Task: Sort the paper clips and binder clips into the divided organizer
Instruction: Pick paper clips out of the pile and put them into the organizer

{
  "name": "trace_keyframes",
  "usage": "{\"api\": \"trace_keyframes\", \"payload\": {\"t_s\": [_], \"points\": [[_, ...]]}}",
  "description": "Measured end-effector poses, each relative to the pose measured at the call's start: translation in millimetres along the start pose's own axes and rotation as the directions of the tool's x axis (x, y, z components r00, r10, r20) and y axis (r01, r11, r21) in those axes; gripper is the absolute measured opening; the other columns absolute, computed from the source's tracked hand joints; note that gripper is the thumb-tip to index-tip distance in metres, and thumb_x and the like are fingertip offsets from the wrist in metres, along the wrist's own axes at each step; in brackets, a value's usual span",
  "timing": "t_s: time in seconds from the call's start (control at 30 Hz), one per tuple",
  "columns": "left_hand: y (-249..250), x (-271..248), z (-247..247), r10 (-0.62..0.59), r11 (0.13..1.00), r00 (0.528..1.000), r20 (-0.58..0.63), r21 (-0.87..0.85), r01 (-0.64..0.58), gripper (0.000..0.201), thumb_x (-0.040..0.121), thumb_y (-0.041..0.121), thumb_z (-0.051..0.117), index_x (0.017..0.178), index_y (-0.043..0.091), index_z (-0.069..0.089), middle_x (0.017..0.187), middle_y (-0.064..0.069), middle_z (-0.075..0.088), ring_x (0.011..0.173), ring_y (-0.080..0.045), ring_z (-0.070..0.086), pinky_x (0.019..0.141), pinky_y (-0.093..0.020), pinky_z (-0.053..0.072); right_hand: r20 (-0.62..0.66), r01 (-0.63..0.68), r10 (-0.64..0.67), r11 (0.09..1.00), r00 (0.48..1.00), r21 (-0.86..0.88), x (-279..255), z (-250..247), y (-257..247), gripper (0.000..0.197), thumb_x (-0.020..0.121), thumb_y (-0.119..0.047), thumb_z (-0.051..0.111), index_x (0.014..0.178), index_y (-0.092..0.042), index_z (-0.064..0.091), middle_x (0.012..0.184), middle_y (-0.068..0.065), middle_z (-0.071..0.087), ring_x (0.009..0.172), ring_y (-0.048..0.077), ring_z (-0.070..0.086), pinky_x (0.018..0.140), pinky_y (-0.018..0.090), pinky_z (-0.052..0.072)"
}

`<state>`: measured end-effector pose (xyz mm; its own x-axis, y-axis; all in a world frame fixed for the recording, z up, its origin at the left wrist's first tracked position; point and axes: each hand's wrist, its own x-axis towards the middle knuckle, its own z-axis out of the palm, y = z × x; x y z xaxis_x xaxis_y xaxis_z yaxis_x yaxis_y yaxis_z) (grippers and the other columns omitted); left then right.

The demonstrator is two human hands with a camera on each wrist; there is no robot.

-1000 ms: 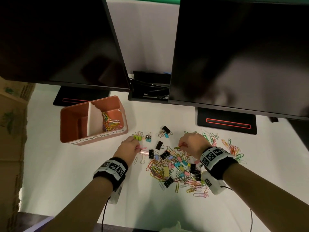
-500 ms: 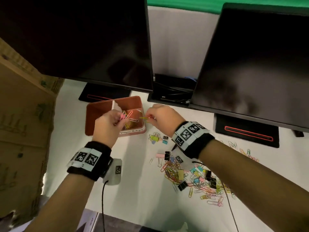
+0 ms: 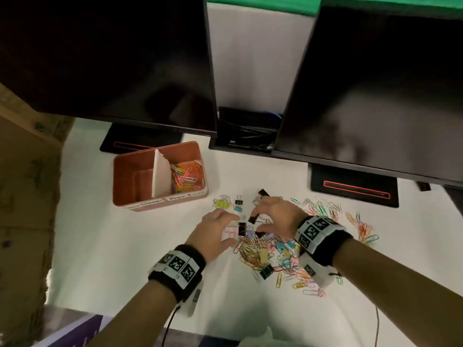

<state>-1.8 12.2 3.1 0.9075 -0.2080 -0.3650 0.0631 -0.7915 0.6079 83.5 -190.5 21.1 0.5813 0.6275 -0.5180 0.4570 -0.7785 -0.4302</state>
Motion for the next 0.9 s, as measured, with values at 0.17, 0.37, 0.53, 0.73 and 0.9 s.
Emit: {"api": "trace_keyframes", "payload": {"t_s": [0.17,0.37,0.53,0.73,0.9], "points": [[12,15,25,0.084,0.981,0.987,0.14,0.163,-0.106,0.052,0.084,0.01,0.054,0.129,0.034,0.047,0.122,-0.001,0.046,0.109,-0.021,0.047,0.095,-0.037,0.043,0.03,-0.021,0.019,0.998,0.999,0.051,-11,32,9,0.047,0.08,-0.036,0.068,0.124,-0.028,0.056,0.119,0.004,0.049,0.106,0.021,0.05,0.093,0.037,0.045],[4,29,28,0.051,0.997,0.998,0.044,0.059,-0.054,0.034,0.084,0.0,0.054,0.111,0.019,0.058,0.116,-0.002,0.048,0.105,-0.019,0.048,0.098,-0.031,0.043,0.027,-0.087,0.084,0.981,0.996,0.176,-13,33,18,0.033,0.08,-0.028,0.07,0.109,-0.015,0.062,0.112,0.006,0.05,0.101,0.022,0.052,0.091,0.034,0.045],[-3,35,21,0.041,0.999,0.994,-0.106,-0.028,-0.044,0.033,0.082,0.001,0.059,0.11,0.018,0.058,0.114,0.0,0.05,0.095,-0.011,0.051,0.093,-0.03,0.049,-0.119,-0.115,0.148,0.962,0.982,0.249,-21,23,41,0.01,0.085,-0.017,0.064,0.094,-0.017,0.066,0.106,0.001,0.054,0.089,0.015,0.055,0.086,0.03,0.05],[-1,27,20,0.122,0.991,0.974,-0.192,0.069,-0.111,0.045,0.08,0.01,0.065,0.123,0.021,0.054,0.125,0.001,0.048,0.108,-0.013,0.048,0.096,-0.022,0.038,-0.223,-0.204,0.261,0.947,0.939,0.249,-22,10,69,0.017,0.089,-0.018,0.059,0.104,-0.016,0.064,0.11,0.003,0.054,0.098,0.02,0.056,0.083,0.025,0.043],[9,11,33,0.205,0.975,0.978,0.042,0.077,-0.208,0.036,0.085,0.021,0.061,0.121,0.024,0.054,0.118,0.005,0.051,0.103,-0.008,0.047,0.093,-0.021,0.041,-0.308,-0.107,0.16,0.978,0.938,0.182,-30,12,59,0.021,0.089,-0.025,0.06,0.109,-0.019,0.062,0.114,0.0,0.057,0.098,0.014,0.054,0.091,0.031,0.047]]}}
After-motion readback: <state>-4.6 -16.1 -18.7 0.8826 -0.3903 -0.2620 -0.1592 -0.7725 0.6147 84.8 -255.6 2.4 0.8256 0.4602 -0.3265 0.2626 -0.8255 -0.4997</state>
